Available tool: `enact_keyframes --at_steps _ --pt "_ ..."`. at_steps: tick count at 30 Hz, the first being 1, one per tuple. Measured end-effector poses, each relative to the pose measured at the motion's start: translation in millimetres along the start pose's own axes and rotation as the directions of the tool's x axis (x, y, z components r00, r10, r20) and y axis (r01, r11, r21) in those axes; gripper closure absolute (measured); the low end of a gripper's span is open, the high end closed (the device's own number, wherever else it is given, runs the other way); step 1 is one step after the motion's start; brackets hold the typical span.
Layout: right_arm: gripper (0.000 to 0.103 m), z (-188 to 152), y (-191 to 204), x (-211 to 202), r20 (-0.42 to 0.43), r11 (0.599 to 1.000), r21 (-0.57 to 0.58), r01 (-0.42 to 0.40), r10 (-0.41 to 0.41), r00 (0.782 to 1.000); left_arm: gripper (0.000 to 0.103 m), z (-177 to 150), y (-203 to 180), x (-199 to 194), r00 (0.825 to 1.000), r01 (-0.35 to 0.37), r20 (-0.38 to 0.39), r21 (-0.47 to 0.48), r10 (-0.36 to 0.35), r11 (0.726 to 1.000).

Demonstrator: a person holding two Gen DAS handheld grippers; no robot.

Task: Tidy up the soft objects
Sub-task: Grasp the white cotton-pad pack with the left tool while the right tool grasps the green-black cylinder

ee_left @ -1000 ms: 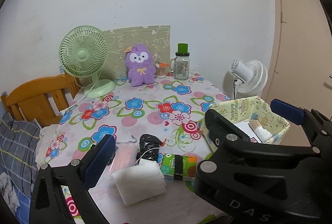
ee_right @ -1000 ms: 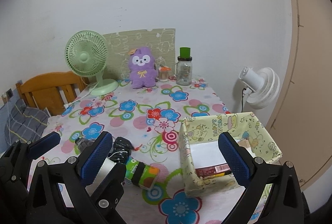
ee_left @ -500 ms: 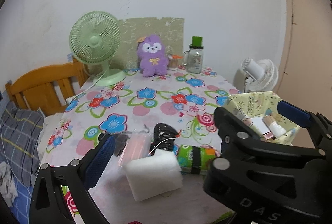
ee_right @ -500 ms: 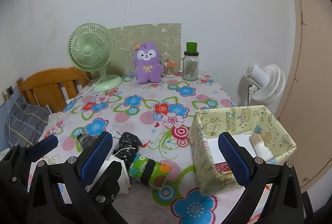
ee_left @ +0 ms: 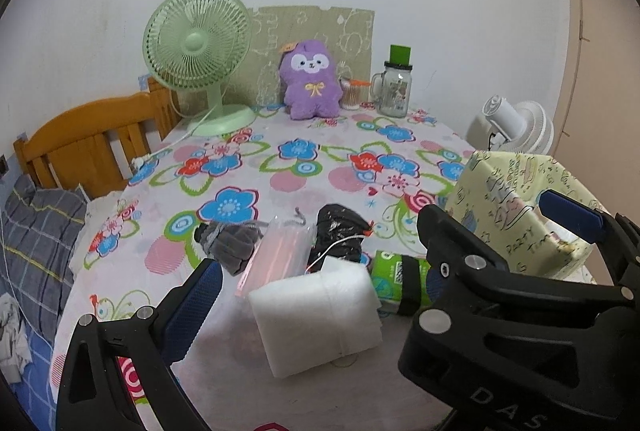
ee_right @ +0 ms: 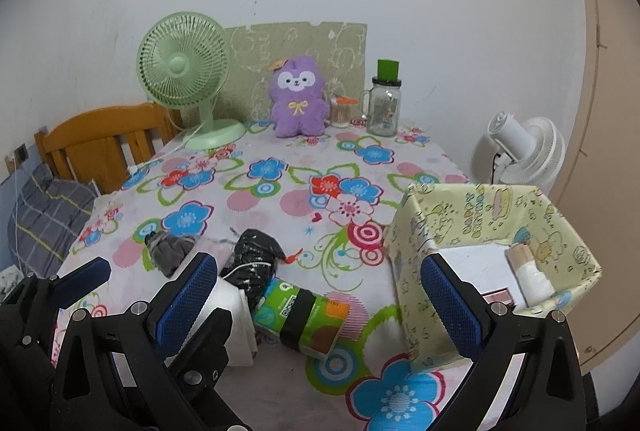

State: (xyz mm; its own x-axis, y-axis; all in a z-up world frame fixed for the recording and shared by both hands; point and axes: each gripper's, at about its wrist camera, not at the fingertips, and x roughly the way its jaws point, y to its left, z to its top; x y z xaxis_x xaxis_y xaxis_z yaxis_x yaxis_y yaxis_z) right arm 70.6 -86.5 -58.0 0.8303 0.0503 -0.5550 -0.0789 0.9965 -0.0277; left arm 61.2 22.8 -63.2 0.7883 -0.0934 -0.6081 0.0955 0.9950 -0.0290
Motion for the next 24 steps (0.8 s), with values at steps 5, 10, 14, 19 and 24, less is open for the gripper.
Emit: enact_keyframes --at_steps 5,10,14,19,24 --pt "0.0 -5.8 4.1 10.1 -0.019 1.0 -0.014 -0.009 0.009 1.0 0.0 -6.1 5.9 11.6 1.0 -0.01 -0.027 -0.02 0.01 1.0" --pt "0.0 -13.0 7.7 22.1 -0.046 0.999 -0.026 -0.031 0.03 0.998 0.0 -13.6 10.5 23.7 0.998 -0.026 -0.061 -0.034 0.024 0.999" --pt "0.0 -18.6 7.3 32.4 -0.071 0.999 -0.019 -0.037 0.036 0.997 0.0 -19.2 13.0 34.4 0.996 -0.03 -0.091 -0.043 0.026 0.999" --pt "0.0 -23.7 5.2 46.5 -0.103 0.999 -0.013 -0.037 0.036 0.994 0.0 -22.9 12.7 48.5 0.992 -0.024 -0.129 -0.045 0.018 0.999" --pt "0.0 -26.2 11.0 53.0 -0.116 0.998 -0.049 -0.034 0.028 0.993 0.0 -26.8 10.6 59.2 0.989 -0.02 -0.151 -0.044 0.013 0.999"
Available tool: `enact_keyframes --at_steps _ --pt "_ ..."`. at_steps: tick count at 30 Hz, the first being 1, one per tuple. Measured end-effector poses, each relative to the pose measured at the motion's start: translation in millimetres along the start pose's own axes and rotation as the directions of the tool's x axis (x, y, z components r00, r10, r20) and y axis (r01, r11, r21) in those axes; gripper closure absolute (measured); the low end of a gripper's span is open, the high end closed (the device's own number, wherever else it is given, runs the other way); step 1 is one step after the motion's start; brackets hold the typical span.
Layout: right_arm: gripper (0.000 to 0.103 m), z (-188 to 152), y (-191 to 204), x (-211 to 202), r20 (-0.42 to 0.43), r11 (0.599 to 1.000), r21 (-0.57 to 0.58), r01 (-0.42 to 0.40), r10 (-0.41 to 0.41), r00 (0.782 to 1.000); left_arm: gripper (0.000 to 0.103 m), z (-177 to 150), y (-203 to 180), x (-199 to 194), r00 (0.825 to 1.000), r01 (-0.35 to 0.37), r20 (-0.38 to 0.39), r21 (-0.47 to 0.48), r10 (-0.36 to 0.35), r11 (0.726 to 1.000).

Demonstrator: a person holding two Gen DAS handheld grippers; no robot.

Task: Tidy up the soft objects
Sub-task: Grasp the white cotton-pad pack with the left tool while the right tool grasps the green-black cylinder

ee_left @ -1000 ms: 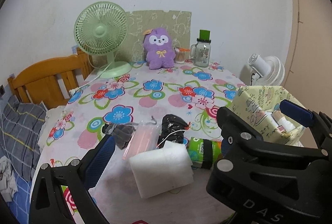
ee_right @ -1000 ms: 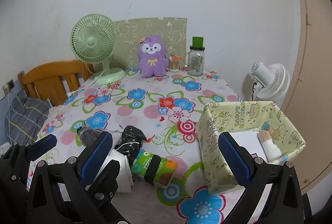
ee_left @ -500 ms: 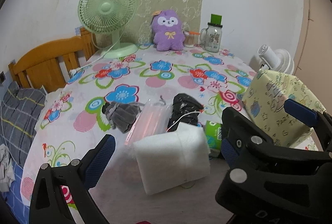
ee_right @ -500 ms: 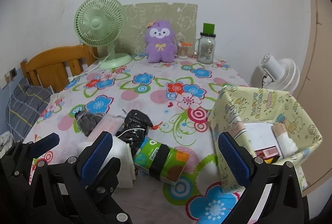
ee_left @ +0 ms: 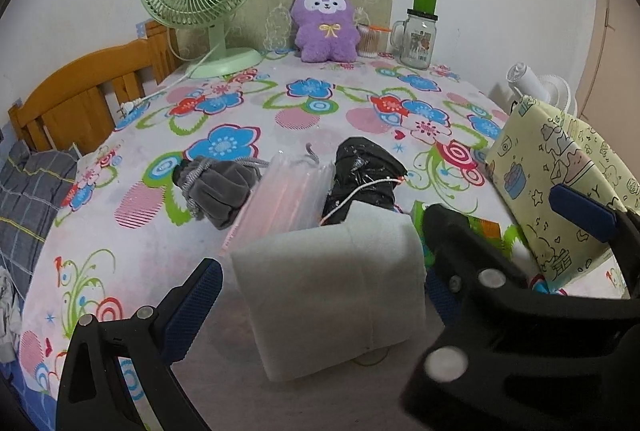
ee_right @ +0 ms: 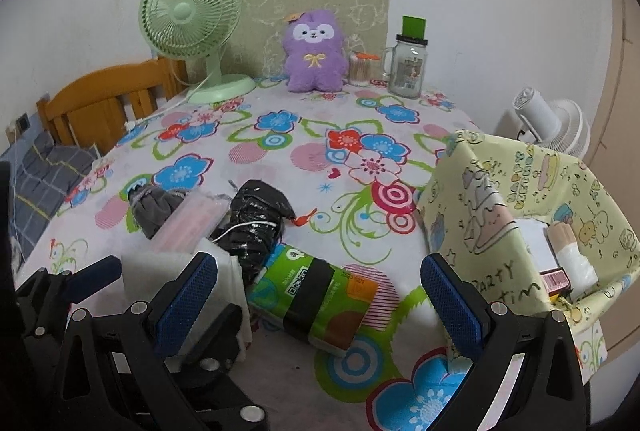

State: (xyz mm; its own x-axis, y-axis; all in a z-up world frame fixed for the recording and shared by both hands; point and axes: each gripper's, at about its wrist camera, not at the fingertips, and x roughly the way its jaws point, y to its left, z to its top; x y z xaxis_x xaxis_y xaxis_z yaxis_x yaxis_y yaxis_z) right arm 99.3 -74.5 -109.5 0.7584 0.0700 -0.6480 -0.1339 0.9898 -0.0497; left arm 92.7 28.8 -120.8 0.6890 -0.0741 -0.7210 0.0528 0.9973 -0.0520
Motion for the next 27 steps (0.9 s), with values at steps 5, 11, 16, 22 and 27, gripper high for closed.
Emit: enact_keyframes --at_steps 5,11,16,22,27 --pt "0.0 -1.6 1.1 8.4 -0.022 1.0 0.004 -0.008 0.008 1.0 0.003 -2.0 2.5 6.2 1.0 -0.002 -0.009 -0.009 0.002 1.0" --pt "0.0 -7.4 0.6 21.6 -0.064 0.999 0.037 -0.014 0.017 0.998 0.021 -5.8 3.6 12.6 1.0 0.003 -0.028 -0.001 -0.003 1.0" --pt "0.0 -7.8 1.0 24.9 -0.067 0.999 0.047 -0.007 0.01 0.998 0.027 -6.2 8.5 13.1 1.0 -0.003 -0.021 -0.01 0.003 1.0" --pt "0.011 -8.3 -3.7 37.7 -0.109 0.996 0.089 -0.005 0.014 0.994 0.029 -4.5 18.4 17.4 0.999 -0.032 -0.024 -0.038 0.031 0.999" --pt "0.016 -12.5 -7.8 46.9 -0.145 0.992 0.129 -0.005 0.024 0.989 0.03 -5.4 15.9 19.6 0.998 -0.051 -0.023 -0.019 0.051 0.998"
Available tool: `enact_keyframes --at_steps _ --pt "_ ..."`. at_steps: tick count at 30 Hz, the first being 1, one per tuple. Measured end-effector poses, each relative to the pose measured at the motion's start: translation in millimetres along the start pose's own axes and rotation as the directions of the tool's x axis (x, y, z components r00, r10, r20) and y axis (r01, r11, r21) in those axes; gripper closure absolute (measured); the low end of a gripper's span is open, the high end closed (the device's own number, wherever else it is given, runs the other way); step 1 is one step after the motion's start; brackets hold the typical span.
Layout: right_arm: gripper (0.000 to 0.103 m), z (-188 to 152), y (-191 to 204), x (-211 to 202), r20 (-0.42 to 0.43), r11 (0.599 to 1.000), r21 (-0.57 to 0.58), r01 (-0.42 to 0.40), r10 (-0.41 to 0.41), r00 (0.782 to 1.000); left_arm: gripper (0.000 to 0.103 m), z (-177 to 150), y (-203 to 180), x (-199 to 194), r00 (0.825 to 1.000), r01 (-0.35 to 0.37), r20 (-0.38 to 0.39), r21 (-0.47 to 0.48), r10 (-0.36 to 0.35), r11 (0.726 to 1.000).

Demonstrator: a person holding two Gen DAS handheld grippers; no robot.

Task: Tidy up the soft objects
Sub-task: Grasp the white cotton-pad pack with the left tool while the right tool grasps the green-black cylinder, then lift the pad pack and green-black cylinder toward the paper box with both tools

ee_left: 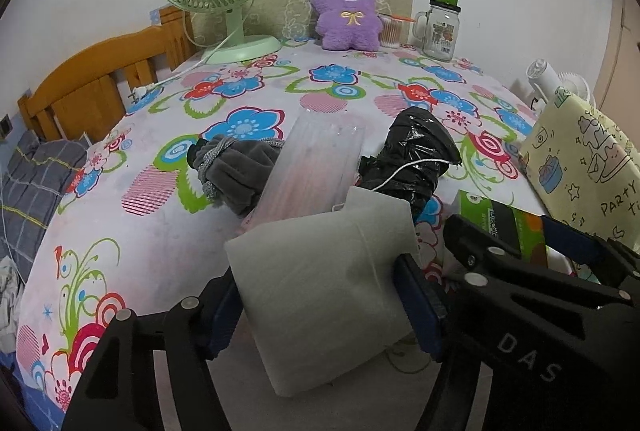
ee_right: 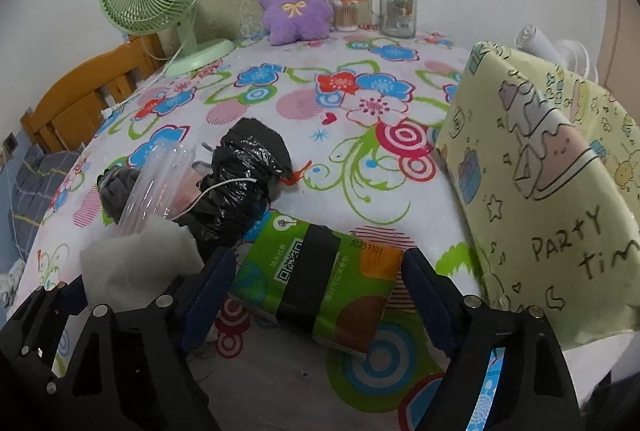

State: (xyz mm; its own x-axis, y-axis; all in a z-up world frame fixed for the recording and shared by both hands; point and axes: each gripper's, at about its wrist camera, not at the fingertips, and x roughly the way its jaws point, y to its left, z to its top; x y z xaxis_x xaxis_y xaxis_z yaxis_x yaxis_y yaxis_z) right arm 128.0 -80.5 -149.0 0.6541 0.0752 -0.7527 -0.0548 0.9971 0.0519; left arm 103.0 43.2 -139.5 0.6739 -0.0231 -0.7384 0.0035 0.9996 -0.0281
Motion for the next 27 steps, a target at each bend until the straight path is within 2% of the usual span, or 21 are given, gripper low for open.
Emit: enact_keyframes --at_steps 5,10,27 --pt "0.02 -1.2 6.8 -0.1 0.008 0.999 -0.031 0.017 -0.017 1.0 0.032 -1.2 -3.4 -1.5 1.0 -0.016 0.007 0.018 0.016 1.0" --pt "0.027 -1.8 6.4 -2.6 0.003 1.0 -0.03 -0.006 0.006 1.0 0.034 -1.4 -3.7 -3.5 1.0 -0.018 0.009 0.023 0.017 1.0" --pt "0.029 -5.0 4.4 -27.4 0.04 0.999 -0.023 -0.028 0.029 0.999 0.043 -4.0 -3.0 -27.2 0.999 -0.029 0.042 0.011 0.029 1.0"
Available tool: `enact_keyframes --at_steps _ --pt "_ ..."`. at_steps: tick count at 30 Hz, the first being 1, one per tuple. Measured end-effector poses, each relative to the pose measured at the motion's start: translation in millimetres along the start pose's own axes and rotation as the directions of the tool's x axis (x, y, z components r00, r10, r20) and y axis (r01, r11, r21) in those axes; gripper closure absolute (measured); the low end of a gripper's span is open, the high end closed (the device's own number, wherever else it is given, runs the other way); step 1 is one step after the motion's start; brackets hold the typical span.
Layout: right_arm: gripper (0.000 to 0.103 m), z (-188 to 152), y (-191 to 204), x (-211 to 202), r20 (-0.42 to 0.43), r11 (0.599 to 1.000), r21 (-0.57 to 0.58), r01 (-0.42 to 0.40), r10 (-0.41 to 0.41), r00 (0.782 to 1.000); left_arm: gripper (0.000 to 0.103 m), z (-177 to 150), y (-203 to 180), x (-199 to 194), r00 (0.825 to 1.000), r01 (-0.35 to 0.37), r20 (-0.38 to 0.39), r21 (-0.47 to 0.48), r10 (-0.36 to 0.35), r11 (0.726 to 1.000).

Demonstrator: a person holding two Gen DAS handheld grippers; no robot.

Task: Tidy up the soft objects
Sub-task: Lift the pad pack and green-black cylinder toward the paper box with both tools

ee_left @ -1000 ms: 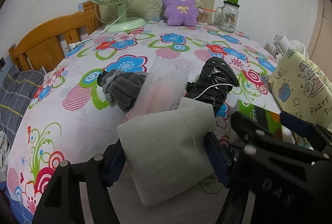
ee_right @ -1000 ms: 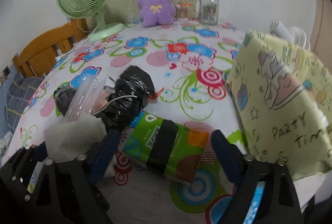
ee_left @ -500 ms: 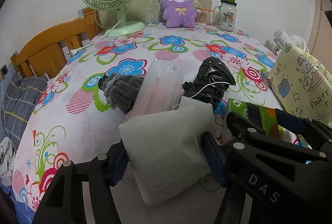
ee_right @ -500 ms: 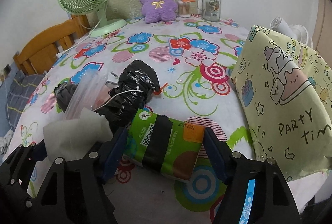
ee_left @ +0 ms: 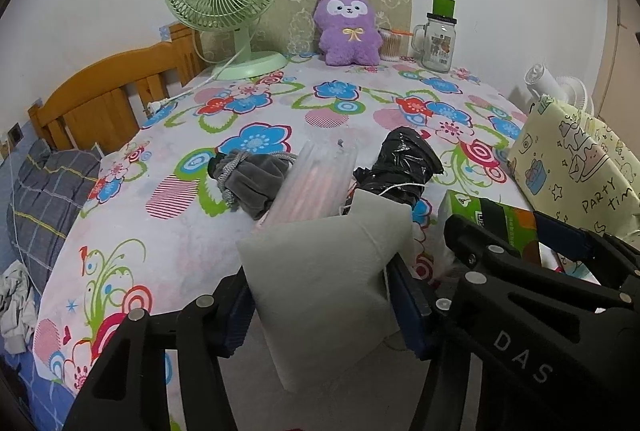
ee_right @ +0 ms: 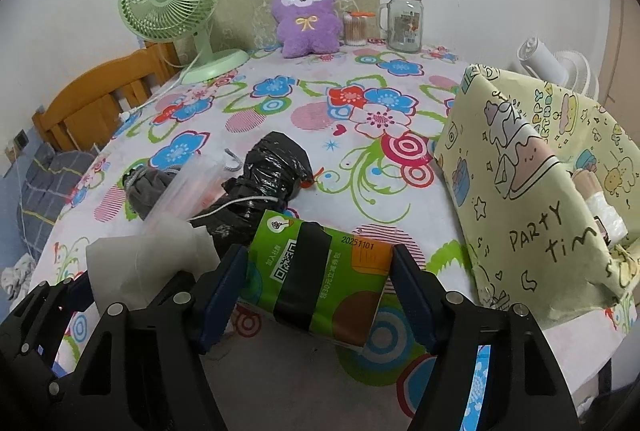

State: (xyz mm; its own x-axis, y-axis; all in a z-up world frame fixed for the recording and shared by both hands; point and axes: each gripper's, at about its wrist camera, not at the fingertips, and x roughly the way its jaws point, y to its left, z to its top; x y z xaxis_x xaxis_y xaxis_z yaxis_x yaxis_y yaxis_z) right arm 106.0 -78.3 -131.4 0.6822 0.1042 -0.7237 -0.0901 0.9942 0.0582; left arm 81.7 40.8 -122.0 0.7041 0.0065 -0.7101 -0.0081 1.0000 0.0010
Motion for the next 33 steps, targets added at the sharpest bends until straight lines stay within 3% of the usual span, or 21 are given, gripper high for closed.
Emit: enact_keyframes --at_steps 33 --pt "0.029 20.4 -6.6 -62.8 0.111 1.0 -0.005 0.022 -0.021 0.994 0.047 22.5 -17.8 -51.9 0.995 0.045 0.089 0.019 -0.046 0.999"
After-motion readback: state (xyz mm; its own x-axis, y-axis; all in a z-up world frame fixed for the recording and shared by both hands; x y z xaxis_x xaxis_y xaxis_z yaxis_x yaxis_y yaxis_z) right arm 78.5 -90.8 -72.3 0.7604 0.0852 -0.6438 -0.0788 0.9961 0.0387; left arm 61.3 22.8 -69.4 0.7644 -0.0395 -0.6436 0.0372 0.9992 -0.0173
